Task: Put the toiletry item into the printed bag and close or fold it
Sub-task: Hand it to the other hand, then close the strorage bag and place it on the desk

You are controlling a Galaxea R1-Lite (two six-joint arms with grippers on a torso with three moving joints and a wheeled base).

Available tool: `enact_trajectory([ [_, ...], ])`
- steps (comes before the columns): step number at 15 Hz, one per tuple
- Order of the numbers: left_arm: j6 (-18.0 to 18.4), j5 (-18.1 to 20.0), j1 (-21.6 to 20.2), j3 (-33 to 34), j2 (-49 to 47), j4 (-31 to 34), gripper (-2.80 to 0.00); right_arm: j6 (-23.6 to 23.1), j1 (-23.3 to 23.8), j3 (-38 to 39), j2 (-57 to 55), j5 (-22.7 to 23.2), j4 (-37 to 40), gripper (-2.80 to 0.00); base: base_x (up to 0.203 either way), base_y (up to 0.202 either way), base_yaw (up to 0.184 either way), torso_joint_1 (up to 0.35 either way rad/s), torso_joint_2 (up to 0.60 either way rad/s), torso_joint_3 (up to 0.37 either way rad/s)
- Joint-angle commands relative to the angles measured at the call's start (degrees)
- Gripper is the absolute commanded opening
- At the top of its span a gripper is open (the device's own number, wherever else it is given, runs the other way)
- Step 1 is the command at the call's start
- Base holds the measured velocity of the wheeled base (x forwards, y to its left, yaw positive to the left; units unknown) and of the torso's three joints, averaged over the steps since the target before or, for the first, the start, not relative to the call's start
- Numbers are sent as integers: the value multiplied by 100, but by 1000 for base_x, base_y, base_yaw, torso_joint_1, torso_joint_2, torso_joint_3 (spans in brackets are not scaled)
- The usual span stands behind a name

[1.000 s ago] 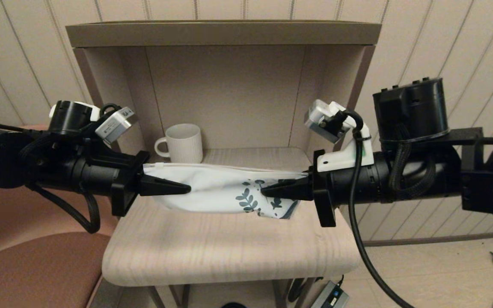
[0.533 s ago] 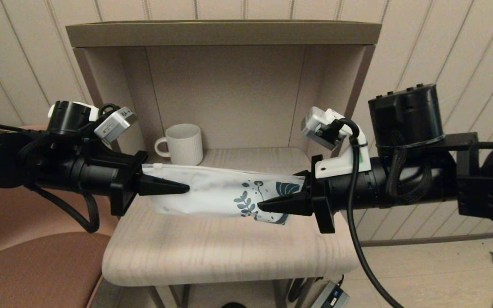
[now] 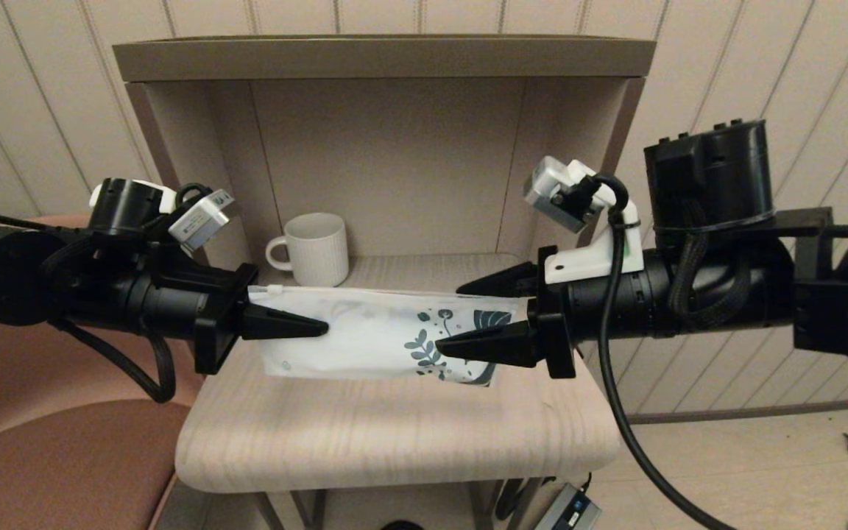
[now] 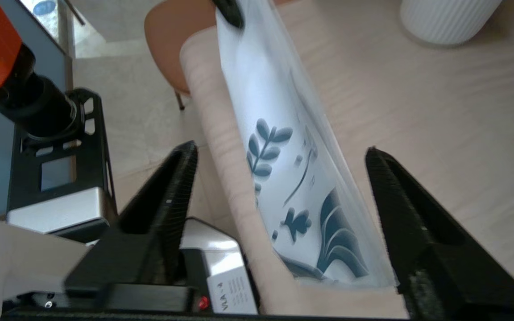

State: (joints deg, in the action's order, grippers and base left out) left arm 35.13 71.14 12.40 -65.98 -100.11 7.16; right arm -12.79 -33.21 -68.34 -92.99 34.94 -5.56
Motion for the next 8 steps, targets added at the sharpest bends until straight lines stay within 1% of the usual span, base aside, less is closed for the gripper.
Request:
enact_trajectory([
  [1,20,32,66,13,-44,5,-280,1,6,-132,-14,22,16,0,0,0,0,0,0,0],
  [2,20,-27,170,35,-44,5,-280,36,-8,-363,-40,25,33,0,0,0,0,0,0,0],
  [3,24,-237,288,60,-44,0,-280,145,-39,-593,-186,27,41,0,0,0,0,0,0,0],
  [5,29,-479,469,82,-30,-3,-280,344,-193,-986,-392,22,125,0,0,0,0,0,0,0],
  [7,22,-679,605,36,-30,-6,-280,355,-293,-1351,-503,46,675,0,0,0,0,0,0,0],
  [8,27,-870,718,-10,-49,-25,-280,346,-362,-1549,-526,173,1017,0,0,0,0,0,0,0],
])
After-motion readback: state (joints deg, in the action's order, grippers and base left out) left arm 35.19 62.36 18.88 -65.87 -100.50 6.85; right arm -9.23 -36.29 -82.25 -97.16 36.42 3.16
